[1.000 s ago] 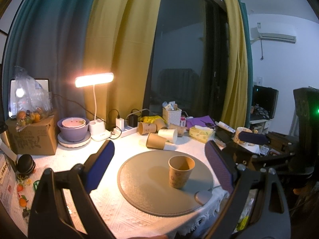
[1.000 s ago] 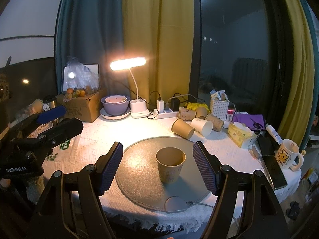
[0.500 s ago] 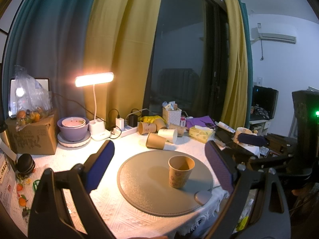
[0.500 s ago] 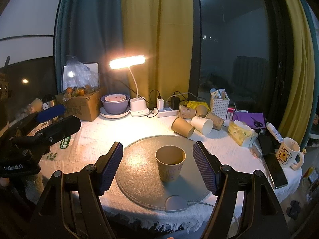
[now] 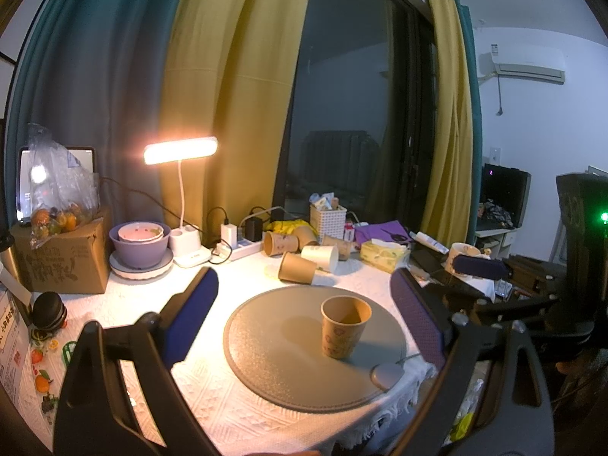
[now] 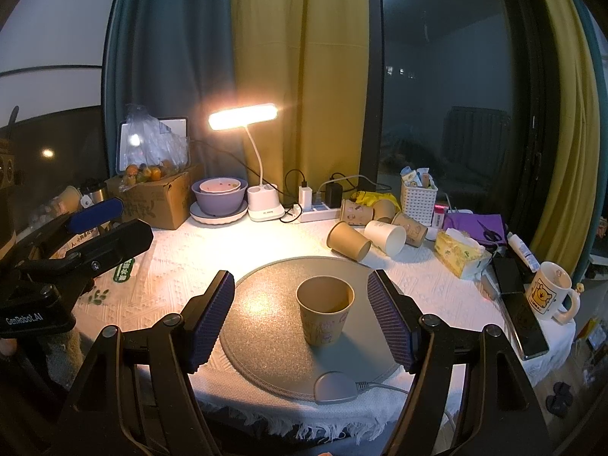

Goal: Flip cup upright

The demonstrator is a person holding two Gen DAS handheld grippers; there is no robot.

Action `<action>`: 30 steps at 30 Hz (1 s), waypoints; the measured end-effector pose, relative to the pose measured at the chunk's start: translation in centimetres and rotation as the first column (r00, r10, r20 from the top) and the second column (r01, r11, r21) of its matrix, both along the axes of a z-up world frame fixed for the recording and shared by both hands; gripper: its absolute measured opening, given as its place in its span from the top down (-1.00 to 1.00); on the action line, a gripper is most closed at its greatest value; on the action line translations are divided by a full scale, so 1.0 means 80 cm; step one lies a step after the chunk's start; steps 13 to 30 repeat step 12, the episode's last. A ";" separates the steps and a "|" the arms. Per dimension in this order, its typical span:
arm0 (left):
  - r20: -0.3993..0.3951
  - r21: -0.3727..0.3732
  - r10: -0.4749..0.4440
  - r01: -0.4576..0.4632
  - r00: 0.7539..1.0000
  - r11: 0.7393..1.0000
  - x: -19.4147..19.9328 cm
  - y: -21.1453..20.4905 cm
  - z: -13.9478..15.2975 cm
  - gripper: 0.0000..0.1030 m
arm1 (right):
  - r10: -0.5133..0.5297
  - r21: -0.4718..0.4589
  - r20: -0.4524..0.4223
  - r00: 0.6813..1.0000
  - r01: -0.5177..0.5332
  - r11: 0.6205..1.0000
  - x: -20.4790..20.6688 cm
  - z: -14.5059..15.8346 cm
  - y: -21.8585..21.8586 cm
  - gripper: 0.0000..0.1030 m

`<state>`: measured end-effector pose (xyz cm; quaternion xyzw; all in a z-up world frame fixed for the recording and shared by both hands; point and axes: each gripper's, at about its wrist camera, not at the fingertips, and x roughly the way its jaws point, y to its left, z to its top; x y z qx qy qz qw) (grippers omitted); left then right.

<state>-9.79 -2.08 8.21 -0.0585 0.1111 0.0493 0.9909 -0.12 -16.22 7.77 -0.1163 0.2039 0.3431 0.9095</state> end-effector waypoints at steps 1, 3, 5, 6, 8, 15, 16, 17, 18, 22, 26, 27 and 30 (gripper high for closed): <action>0.000 0.000 0.000 0.000 1.000 1.000 0.000 0.000 0.000 -0.80 | 0.000 0.000 0.000 1.000 0.000 1.000 0.000 0.000 0.000 -0.47; 0.000 0.000 0.001 -0.001 1.000 1.000 0.000 0.000 0.000 -0.80 | 0.000 0.000 0.000 1.000 0.000 1.000 0.000 0.000 0.000 -0.47; 0.000 0.000 0.001 -0.001 1.000 1.000 0.000 0.000 0.000 -0.80 | 0.000 0.000 -0.001 1.000 0.000 1.000 0.000 0.000 0.000 -0.47; -0.001 0.000 0.000 0.000 1.000 1.000 0.000 -0.001 0.000 -0.80 | 0.000 0.000 -0.001 1.000 0.000 1.000 0.000 0.000 0.000 -0.47; 0.003 0.001 -0.001 0.001 1.000 1.000 -0.001 -0.002 0.000 -0.80 | 0.000 0.000 -0.001 1.000 0.000 1.000 0.000 0.000 0.000 -0.47; 0.002 0.000 -0.008 0.008 1.000 1.000 -0.004 -0.006 -0.005 -0.80 | 0.000 -0.001 -0.001 1.000 0.000 1.000 0.000 0.000 0.000 -0.47; 0.002 0.000 -0.008 0.008 1.000 1.000 -0.004 -0.006 -0.005 -0.80 | 0.000 -0.001 -0.001 1.000 0.000 1.000 0.000 0.000 0.000 -0.47; 0.002 0.000 -0.008 0.008 1.000 1.000 -0.004 -0.006 -0.005 -0.80 | 0.000 -0.001 -0.001 1.000 0.000 1.000 0.000 0.000 0.000 -0.47; 0.002 0.000 -0.008 0.008 1.000 1.000 -0.004 -0.006 -0.005 -0.80 | 0.000 -0.001 -0.001 1.000 0.000 1.000 0.000 0.000 0.000 -0.47; 0.002 0.000 -0.008 0.008 1.000 1.000 -0.004 -0.006 -0.005 -0.80 | 0.000 -0.001 -0.001 1.000 0.000 1.000 0.000 0.000 0.000 -0.47; 0.002 0.000 -0.008 0.008 1.000 1.000 -0.004 -0.006 -0.005 -0.80 | 0.000 -0.001 -0.001 1.000 0.000 1.000 0.000 0.000 0.000 -0.47; 0.002 0.000 -0.008 0.008 1.000 1.000 -0.004 -0.006 -0.005 -0.80 | 0.000 -0.001 -0.001 1.000 0.000 1.000 0.000 0.000 0.000 -0.47; 0.002 0.000 -0.008 0.008 1.000 1.000 -0.004 -0.006 -0.005 -0.80 | 0.000 -0.001 -0.001 1.000 0.000 1.000 0.000 0.000 0.000 -0.47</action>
